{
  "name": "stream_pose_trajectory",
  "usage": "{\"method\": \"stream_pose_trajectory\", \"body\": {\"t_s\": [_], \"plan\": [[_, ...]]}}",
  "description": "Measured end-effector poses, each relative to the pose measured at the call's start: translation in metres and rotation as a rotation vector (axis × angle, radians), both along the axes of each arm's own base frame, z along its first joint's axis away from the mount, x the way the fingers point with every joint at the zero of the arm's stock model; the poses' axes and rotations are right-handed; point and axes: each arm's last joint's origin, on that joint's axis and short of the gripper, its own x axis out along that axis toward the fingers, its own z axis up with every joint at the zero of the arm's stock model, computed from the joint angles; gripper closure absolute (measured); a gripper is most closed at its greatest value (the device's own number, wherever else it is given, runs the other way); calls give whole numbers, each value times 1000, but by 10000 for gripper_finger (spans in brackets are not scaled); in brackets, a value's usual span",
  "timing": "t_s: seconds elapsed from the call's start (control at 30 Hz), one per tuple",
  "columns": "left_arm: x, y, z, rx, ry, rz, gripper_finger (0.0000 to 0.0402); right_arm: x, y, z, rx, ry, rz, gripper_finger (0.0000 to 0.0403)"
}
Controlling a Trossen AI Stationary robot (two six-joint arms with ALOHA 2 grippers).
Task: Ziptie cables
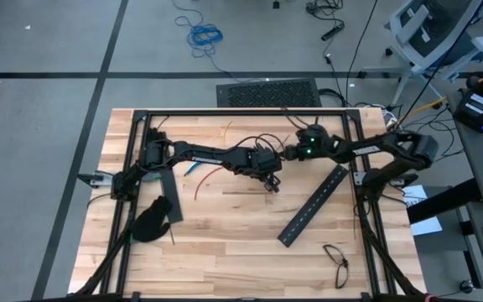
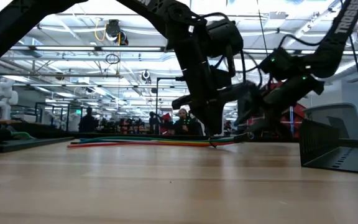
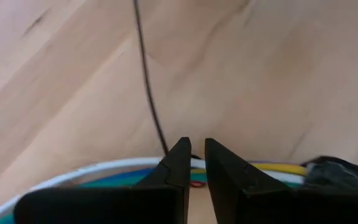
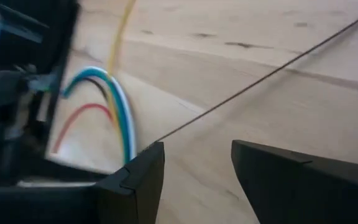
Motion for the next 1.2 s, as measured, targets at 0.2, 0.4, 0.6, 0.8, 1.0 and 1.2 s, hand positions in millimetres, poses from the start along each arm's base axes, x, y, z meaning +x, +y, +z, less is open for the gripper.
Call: {"method": "stream_pose_trajectory", "body": {"t_s": [0.2,0.4,0.6,0.8,1.0,1.2], "plan": [[3,-5,5,17,-13,-4,357,13,-6,-18,42,70,-26,218],[2,-5,7,39,-5,-32,357,23,-11,-15,-47,73,83,218],[-3,-9,17,61,34,-105,357,0,-11,28,-243,47,331,218],[-4,-18,23,111,44,-177,357,-15,-7,63,-830,306,686,219],[-8,-30,37,129,31,-228,357,18,-21,47,-903,448,798,230],[-24,-47,81,195,-22,-236,357,43,-34,31,-809,518,972,231]]}}
